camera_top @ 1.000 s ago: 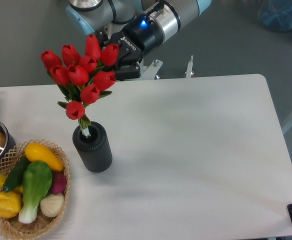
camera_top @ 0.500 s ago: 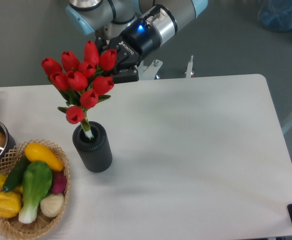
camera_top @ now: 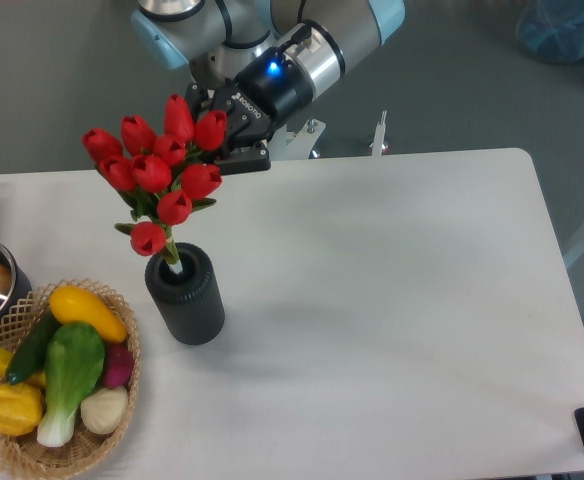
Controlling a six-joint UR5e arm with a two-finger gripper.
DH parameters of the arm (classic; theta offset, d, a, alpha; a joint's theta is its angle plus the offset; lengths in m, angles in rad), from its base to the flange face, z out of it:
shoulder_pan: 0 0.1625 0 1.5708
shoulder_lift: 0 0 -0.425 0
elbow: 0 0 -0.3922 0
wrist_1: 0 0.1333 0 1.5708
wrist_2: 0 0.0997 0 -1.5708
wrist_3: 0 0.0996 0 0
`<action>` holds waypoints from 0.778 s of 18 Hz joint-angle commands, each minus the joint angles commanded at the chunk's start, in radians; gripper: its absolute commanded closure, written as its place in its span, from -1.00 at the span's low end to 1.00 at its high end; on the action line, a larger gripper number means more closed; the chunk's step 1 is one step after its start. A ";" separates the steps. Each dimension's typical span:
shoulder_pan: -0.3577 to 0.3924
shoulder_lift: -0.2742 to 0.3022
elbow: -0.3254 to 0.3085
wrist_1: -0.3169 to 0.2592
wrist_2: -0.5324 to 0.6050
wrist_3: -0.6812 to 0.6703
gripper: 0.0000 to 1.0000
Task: Insert the flowers into the vase
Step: 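Push the tulip bunch further down into the vase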
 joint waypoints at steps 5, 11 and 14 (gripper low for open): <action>-0.005 -0.023 -0.015 -0.002 0.002 0.026 0.67; -0.034 -0.077 -0.022 -0.002 0.002 0.078 0.57; -0.040 -0.094 -0.023 -0.002 0.002 0.078 0.55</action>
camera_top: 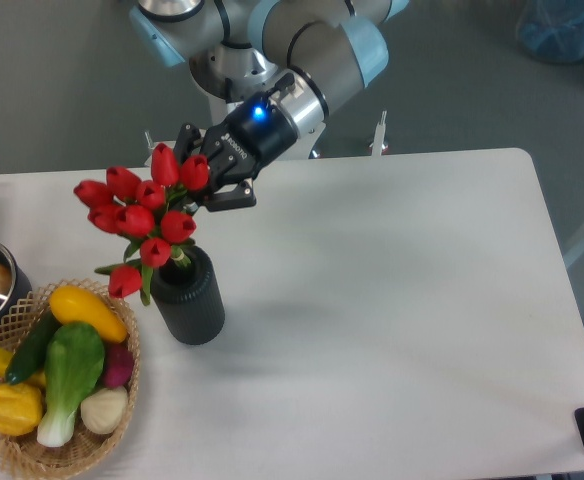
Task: Insert the flowers into the vase
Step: 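Push the tulip bunch further down into the vase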
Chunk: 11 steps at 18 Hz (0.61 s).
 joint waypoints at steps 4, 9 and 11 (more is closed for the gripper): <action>-0.014 -0.018 0.000 0.000 0.000 0.002 0.44; -0.020 -0.032 0.000 0.000 0.009 0.003 -0.01; -0.029 -0.032 0.000 0.000 0.053 0.002 -0.20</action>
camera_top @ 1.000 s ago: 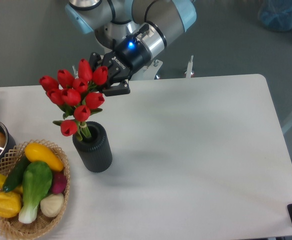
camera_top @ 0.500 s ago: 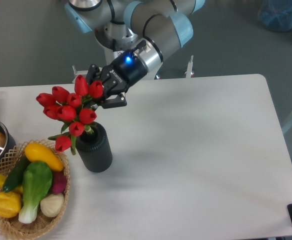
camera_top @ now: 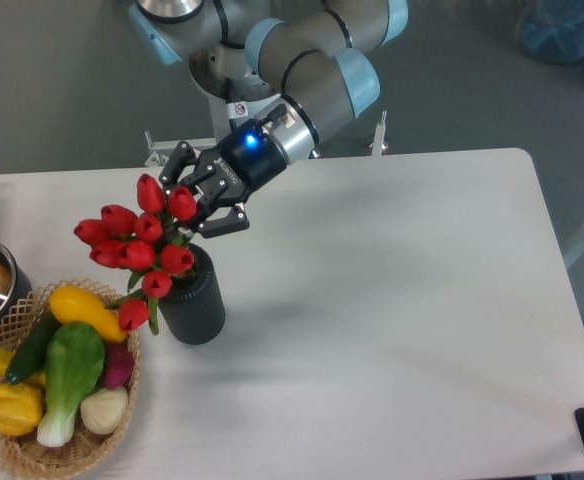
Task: Insert the flowers into the vase
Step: 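Push the tulip bunch further down into the vase, then open the gripper and lift it away from the tulips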
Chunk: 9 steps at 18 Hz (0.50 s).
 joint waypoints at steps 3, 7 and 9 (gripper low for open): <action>-0.006 0.002 -0.002 -0.002 0.025 -0.002 -1.00; -0.009 0.011 -0.005 -0.003 0.116 0.002 -1.00; -0.014 0.014 -0.003 -0.003 0.158 0.002 -1.00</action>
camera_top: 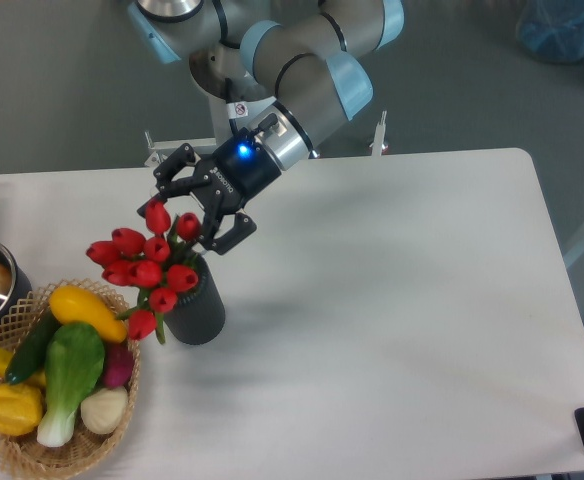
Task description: Insert the flowers into the vase
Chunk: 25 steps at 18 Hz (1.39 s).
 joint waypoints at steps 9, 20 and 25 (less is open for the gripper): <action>0.009 0.028 0.021 -0.002 0.072 0.000 -1.00; 0.040 0.114 0.055 -0.005 0.430 -0.006 -1.00; 0.043 0.117 0.120 -0.009 0.655 -0.011 -1.00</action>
